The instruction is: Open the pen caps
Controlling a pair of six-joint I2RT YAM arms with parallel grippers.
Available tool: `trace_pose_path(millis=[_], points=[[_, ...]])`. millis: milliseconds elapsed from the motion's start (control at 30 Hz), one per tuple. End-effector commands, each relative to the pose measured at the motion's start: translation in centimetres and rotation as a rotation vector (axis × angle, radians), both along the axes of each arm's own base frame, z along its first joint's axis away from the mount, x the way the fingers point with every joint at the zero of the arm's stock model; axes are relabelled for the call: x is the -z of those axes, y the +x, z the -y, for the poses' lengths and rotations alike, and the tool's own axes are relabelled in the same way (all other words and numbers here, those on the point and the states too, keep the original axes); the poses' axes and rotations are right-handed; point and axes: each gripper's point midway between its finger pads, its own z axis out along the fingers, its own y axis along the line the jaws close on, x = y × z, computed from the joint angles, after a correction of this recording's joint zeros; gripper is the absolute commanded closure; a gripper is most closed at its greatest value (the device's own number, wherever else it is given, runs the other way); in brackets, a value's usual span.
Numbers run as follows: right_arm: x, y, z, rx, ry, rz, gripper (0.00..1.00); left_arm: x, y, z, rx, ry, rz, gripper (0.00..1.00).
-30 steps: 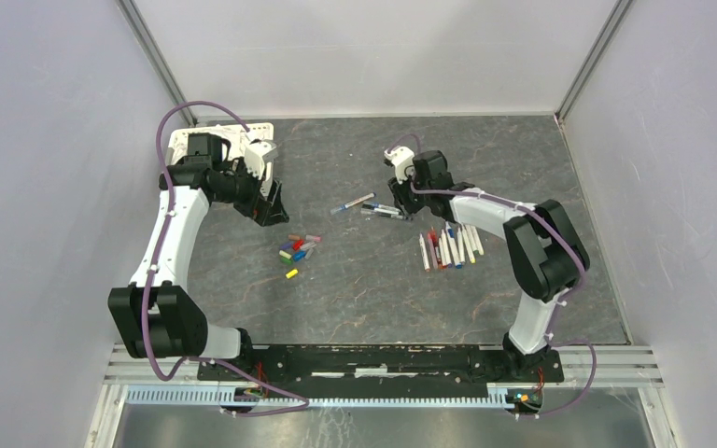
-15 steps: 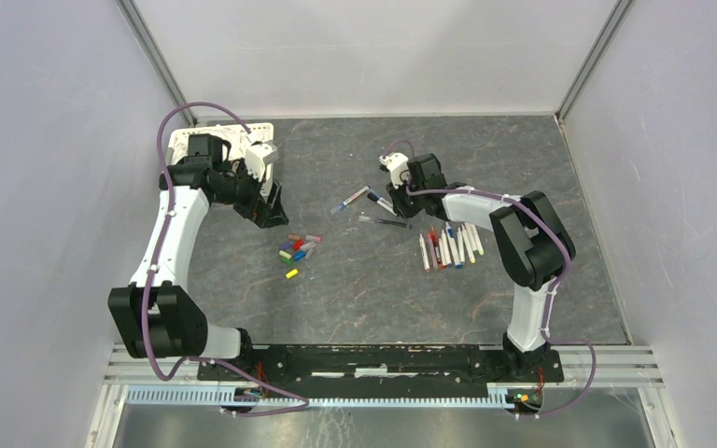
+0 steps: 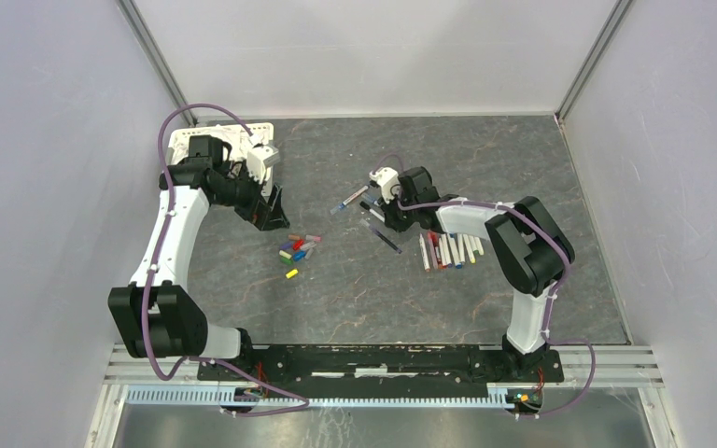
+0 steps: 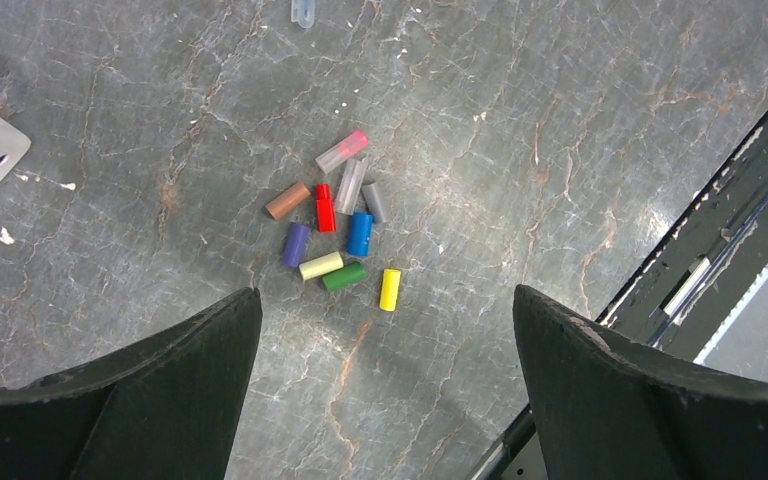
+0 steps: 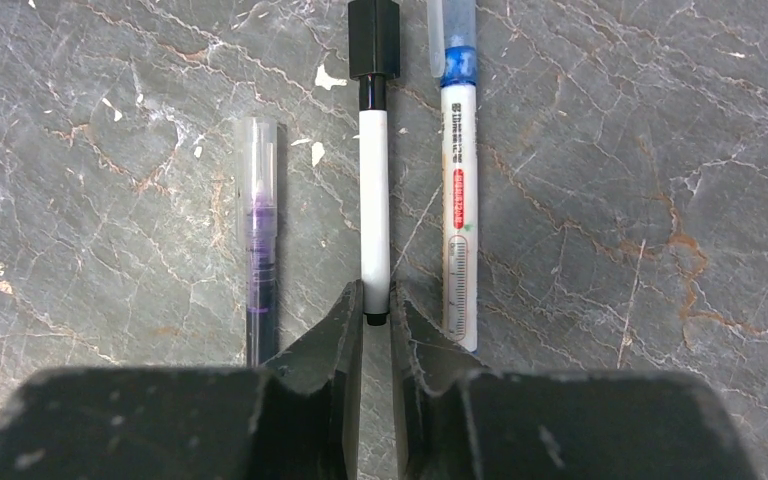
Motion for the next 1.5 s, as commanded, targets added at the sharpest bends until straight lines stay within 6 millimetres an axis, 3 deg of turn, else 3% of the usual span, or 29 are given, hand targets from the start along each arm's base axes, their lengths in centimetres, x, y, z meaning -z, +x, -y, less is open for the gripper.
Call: trace_pose_path(millis=[0,100,200,433,567,733,800,1000,1100,1233,1367,1467], points=[[-0.2,-0.6,0.3,0.0,-0.019,-0.025,0.83,-1.4,0.2,0.3,0.045,-0.022,0.05,0.0],[-1.1,-0.1,-0.2,-0.012,-0.009,-0.013,0.82,-1.4,0.2,0.3,0.047,-0.022,0.049,0.0],[-1.7,0.3,-1.2,-0.038,0.013,-0.021,0.72,-1.3,0.3,0.4,0.05,-0.026,0.044,0.0],[-0.8,0.3,-3.3,-0.083,0.004,-0.043,0.69,-1.5,0.4,0.5,0.051,-0.029,0.043,0.0],[0.3,0.4,-3.9,-0.083,-0.004,-0.055,0.73,-1.4,0.3,0.4,0.053,-0.028,0.039,0.0],[0.9,-0.1,-3.9,-0.079,-0.005,-0.07,0.93,-1.3,0.0,0.6,0.066,-0.037,0.042,0.0],[0.2,-0.3,-4.2,-0.081,0.017,-0.058,1.0,-1.1,-0.5,1.0,0.091,-0.058,0.036,0.0],[-5.3,-1.0,-5.2,-0.099,0.137,0.01,1.0,1.5,-3.2,2.2,0.262,-0.106,0.026,0.0],[-8.7,-2.6,-6.0,-0.148,0.23,0.019,1.0,2.5,-4.2,2.4,0.332,-0.114,0.02,0.0],[-12.1,-7.1,-7.8,-0.28,0.386,-0.052,1.0,2.8,-4.8,3.1,0.415,-0.141,0.014,0.0],[-13.2,-12.8,-9.6,-0.436,0.506,-0.173,1.0,2.5,-5.3,4.5,0.489,-0.184,0.014,0.0],[-13.0,-15.8,-10.7,-0.514,0.514,-0.236,1.0,1.7,-6.3,5.9,0.564,-0.234,0.024,0.0]])
